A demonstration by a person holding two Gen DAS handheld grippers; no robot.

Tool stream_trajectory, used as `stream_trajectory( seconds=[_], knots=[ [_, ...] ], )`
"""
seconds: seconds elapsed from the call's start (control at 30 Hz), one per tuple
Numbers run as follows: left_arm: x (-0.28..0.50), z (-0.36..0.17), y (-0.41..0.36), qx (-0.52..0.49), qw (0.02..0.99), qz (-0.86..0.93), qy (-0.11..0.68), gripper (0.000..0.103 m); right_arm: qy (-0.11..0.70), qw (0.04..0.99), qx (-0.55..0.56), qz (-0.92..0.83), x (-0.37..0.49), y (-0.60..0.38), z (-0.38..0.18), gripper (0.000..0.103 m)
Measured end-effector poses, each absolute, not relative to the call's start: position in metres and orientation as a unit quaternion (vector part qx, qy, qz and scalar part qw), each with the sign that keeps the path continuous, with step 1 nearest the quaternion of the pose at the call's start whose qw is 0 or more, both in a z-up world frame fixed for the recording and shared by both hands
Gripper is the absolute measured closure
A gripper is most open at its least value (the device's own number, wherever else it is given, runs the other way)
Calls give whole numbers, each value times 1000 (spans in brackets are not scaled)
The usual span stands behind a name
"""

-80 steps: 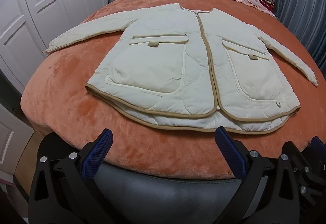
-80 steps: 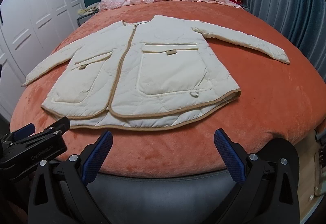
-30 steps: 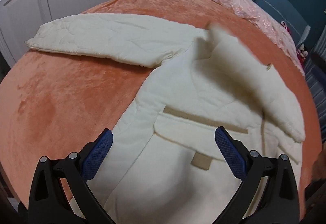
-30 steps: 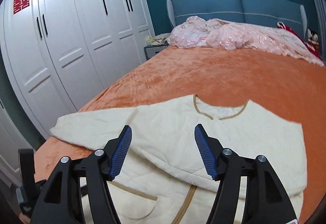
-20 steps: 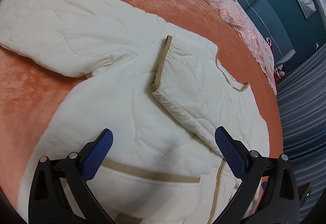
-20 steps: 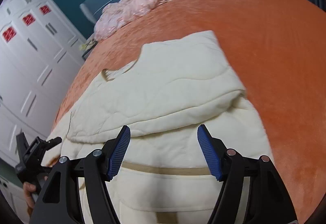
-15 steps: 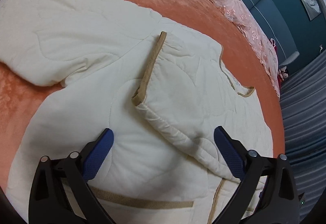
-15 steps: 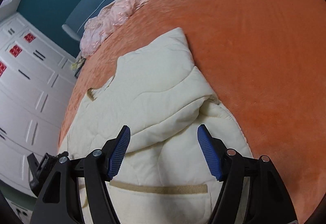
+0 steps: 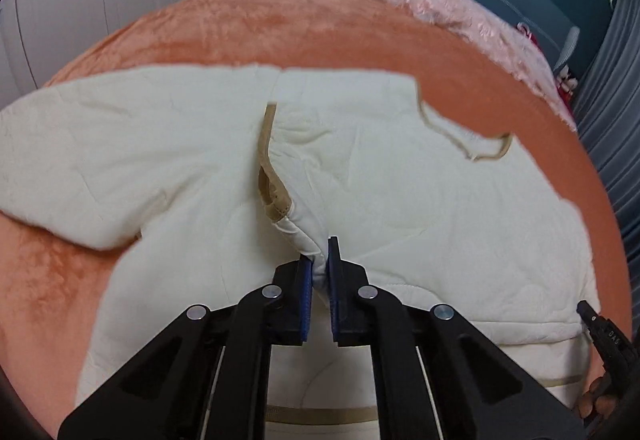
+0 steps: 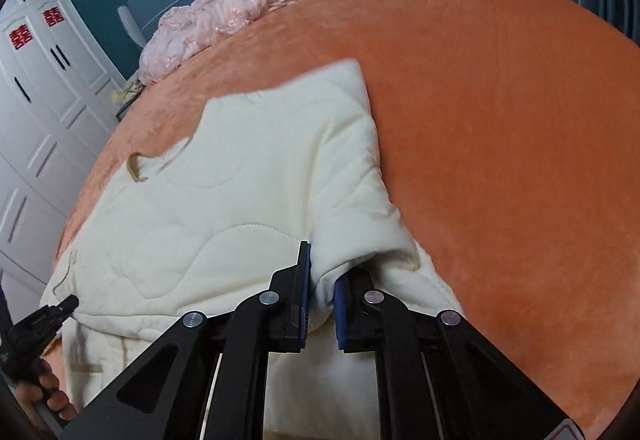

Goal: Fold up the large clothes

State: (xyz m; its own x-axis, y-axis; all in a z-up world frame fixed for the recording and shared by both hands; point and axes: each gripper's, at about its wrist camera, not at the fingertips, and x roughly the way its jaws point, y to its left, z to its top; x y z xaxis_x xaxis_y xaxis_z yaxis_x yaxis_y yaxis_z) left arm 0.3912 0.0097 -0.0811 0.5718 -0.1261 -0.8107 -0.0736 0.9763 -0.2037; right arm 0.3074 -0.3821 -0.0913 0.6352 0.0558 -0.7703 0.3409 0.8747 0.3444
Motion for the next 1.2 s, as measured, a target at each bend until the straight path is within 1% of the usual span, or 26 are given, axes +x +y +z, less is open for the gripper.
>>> stream_trajectory(
  seconds=[0.07,0.17,0.2,0.27,0.3,0.33,0.4,0.43,0.47,0.5,0.57,0.63,0.77,0.83,0.93,1.03,1.2],
  knots=[
    [384,-95,7,-93,885,-9,456,97,416,874,236,-83,306,-383,-98,94],
    [381,-98,0,-66,893,2,446,96,426,872,224,-85,309,-381,-103,93],
    [380,-98,-2,-60,894,5,444,95,426,872,228,-84,308,-382,-102,91],
    [377,-94,-2,-59,895,4,442,95,429,869,228,-93,304,-382,-94,84],
    [375,-89,0,-55,895,7,442,88,431,868,222,-105,301,-380,-87,73],
    [372,-81,1,-45,896,17,442,82,427,870,214,-117,298,-378,-76,70],
    [358,-55,7,-32,909,28,416,60,399,887,189,-136,278,-369,-49,70],
    [352,-41,8,-25,916,31,399,55,381,897,176,-141,272,-364,-37,68],
    [348,-28,7,-24,922,33,384,49,367,905,164,-139,270,-356,-28,68],
    [347,-18,3,-28,926,27,375,46,366,909,155,-125,275,-347,-22,68],
    [354,-11,-13,-38,924,-2,380,46,378,911,143,-84,297,-327,-23,68],
    [364,-19,-38,-29,918,-23,394,46,395,907,132,-65,318,-306,-36,69],
    [378,-56,-78,-7,904,-45,426,46,434,893,99,-64,338,-279,-75,68],
    [379,-79,-89,3,900,-43,435,45,431,896,85,-72,332,-275,-89,68],
    [372,-98,-96,26,909,-33,414,44,424,898,89,-72,330,-276,-93,68],
    [369,-101,-99,33,914,-27,402,41,415,903,82,-77,328,-274,-97,68],
    [366,-103,-99,36,921,-21,388,40,403,909,55,-95,329,-264,-99,68]
  ],
)
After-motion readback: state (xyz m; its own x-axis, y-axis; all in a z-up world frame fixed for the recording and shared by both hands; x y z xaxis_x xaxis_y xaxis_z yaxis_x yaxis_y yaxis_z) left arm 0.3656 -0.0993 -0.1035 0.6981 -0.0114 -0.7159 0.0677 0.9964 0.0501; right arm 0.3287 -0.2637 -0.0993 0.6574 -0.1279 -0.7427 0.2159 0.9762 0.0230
